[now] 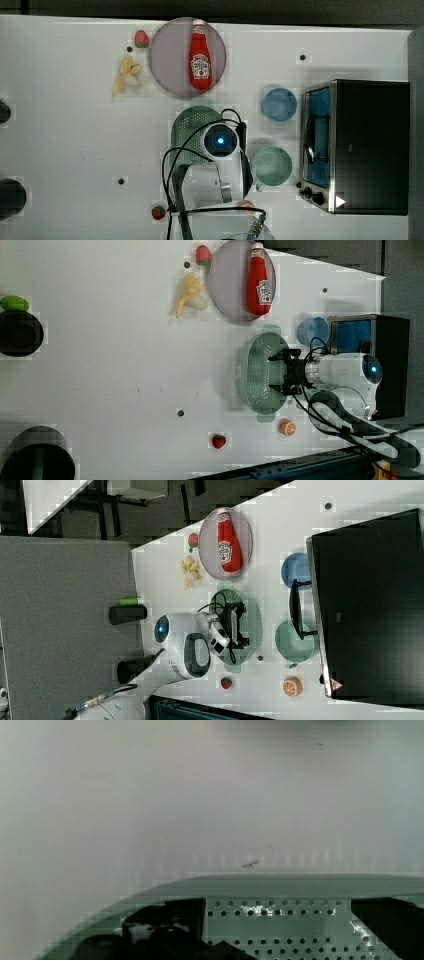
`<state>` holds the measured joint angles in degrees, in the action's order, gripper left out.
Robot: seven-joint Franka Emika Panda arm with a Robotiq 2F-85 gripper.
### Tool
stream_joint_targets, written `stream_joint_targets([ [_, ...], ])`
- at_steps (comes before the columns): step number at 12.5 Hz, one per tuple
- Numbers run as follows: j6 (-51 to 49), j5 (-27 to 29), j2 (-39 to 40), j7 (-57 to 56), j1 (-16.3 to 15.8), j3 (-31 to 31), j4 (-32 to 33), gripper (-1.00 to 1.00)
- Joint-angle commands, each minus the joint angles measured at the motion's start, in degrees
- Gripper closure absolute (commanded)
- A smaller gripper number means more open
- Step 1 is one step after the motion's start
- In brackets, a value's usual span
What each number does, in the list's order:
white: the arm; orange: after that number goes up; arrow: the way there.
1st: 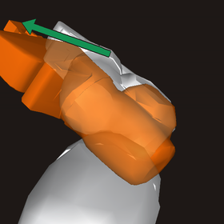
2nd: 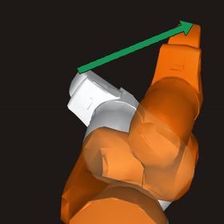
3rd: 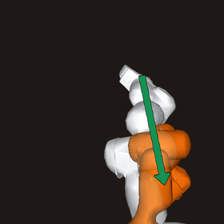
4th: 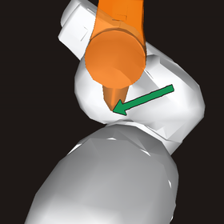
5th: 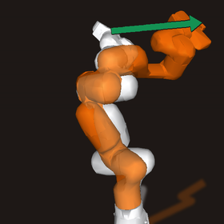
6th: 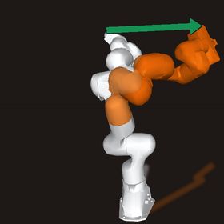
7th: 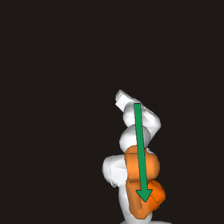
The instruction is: Drag strainer left to right.
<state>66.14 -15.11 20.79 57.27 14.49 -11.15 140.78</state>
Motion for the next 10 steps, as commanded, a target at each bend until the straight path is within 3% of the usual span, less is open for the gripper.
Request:
stream_joint_targets([
  [1,-0.67,0.70,-1.53,-9.13,-0.49,4.40,-0.90,-1.00],
  [5,-0.69,0.70,-1.59,-9.63,-0.43,6.44,-0.88,-1.00],
  [10,-6.20,0.99,-8.48,-19.46,-0.45,2.42,-1.22,-1.00],
])
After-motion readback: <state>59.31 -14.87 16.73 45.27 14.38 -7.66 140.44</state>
